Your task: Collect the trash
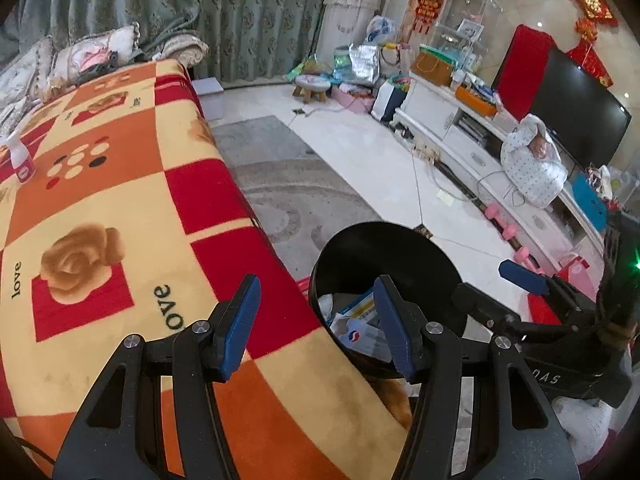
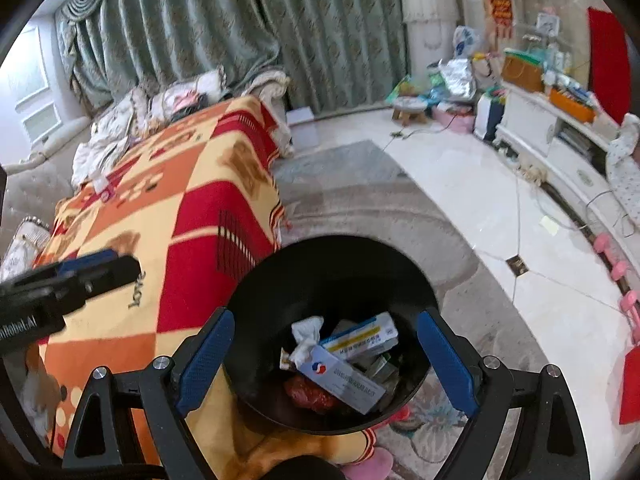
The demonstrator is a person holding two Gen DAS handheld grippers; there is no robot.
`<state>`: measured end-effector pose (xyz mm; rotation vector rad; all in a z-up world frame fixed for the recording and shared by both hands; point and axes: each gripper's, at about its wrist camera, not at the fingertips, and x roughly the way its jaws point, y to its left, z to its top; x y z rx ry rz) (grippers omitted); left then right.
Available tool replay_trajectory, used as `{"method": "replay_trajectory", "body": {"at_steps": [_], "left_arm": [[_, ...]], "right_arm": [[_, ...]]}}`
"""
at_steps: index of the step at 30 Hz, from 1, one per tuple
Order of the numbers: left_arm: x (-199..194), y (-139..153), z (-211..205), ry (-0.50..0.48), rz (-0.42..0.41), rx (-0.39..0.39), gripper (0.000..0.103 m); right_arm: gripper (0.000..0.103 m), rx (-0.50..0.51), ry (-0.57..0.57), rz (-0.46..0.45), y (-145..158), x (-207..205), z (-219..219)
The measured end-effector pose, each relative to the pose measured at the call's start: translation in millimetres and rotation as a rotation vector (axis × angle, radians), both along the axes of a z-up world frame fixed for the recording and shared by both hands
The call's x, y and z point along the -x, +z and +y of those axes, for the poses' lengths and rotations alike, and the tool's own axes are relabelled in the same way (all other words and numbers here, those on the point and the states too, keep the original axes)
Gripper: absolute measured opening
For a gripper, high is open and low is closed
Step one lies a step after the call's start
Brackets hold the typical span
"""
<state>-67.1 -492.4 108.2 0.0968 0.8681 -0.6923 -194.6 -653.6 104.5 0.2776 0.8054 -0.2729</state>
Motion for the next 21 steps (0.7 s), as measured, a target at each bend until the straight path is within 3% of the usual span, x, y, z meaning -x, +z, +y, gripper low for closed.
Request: {"method": "replay_trajectory", "body": {"at_steps": [8,21], "left_arm": [[23.8,23.9,20.0,0.02,-0.127,0.019,0.058],[32.7,33.0,38.6,0.048,-0.186,0.029,0.057]], "right_arm": [[0.091,0.061,-0.055,-0.083,30.6,12.6,16.2],[0.092,0.135,-0.08,-0.143,51.8,25.2,35.5]]}}
